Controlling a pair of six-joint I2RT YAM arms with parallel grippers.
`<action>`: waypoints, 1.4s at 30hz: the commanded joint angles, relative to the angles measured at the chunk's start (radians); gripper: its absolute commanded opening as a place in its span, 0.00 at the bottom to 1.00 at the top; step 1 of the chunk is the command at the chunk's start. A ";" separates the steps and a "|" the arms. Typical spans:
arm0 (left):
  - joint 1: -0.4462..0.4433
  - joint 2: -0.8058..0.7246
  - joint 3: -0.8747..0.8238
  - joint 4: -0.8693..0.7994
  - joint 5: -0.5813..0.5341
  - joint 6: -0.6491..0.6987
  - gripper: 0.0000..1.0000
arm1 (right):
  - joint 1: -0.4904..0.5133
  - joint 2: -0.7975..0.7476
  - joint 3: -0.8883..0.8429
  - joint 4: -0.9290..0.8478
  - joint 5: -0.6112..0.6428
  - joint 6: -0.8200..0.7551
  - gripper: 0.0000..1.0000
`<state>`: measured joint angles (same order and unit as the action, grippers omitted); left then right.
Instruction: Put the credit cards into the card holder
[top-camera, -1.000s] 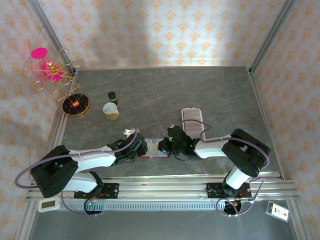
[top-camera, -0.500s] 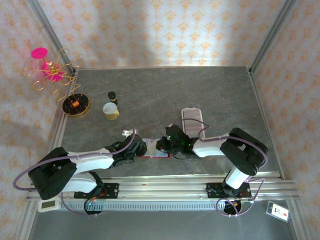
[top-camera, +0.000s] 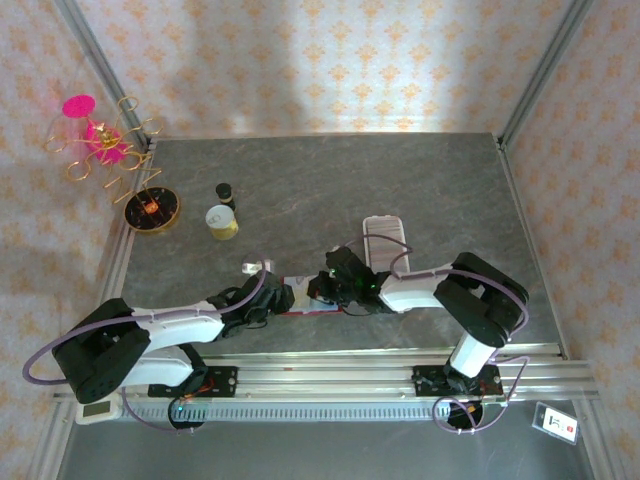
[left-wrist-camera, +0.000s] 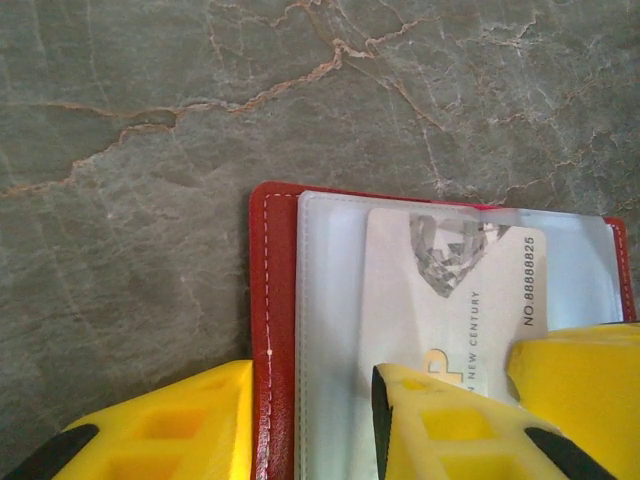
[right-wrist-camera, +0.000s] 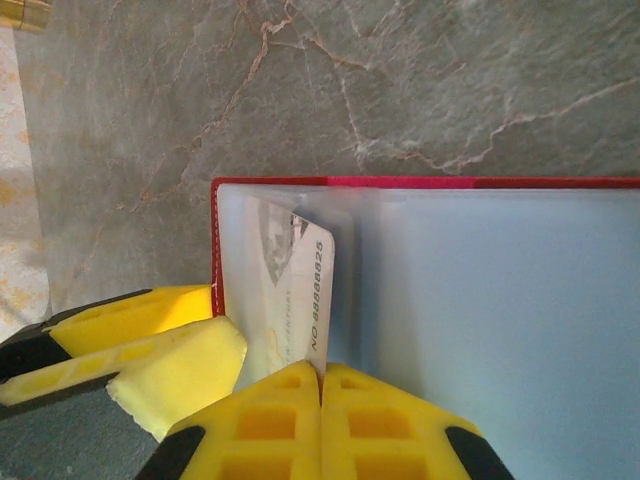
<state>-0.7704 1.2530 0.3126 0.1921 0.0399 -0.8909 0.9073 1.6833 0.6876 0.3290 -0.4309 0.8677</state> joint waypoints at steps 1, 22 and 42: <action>-0.016 0.004 -0.025 0.020 0.134 -0.026 0.34 | 0.011 0.028 0.040 -0.047 0.028 -0.014 0.03; -0.016 0.004 -0.018 0.016 0.120 -0.010 0.32 | 0.032 0.065 0.117 -0.145 0.086 -0.042 0.07; -0.015 -0.127 0.020 -0.154 0.006 0.028 0.35 | 0.066 -0.136 0.068 -0.291 0.282 -0.051 0.24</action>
<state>-0.7773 1.1477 0.3065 0.1081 0.0704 -0.8879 0.9699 1.5970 0.7765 0.0971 -0.2211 0.8169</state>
